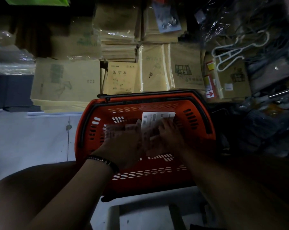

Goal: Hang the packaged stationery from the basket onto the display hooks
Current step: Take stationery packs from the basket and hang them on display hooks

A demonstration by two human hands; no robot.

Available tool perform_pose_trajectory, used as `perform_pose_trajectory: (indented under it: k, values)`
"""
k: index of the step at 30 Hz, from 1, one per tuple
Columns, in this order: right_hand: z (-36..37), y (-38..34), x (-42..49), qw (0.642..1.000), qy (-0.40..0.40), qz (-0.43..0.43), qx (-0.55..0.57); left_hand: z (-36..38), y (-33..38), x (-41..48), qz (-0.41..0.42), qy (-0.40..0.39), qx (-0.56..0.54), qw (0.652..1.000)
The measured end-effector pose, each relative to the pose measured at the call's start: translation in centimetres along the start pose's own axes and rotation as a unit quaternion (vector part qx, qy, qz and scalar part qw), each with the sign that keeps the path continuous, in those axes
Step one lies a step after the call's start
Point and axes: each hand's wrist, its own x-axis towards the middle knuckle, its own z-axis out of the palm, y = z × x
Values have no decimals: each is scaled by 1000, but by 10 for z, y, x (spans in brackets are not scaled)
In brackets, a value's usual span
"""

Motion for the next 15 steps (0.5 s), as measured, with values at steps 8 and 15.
perform_pose_trajectory:
  k: [8,15]
  values:
    - [15,-6,-19,998,55,16,-30,0,-5,4,-5,-12,5,1000]
    - [4,6,-5,988,-114,9,99,-1,-12,4,25,5,-11,1000]
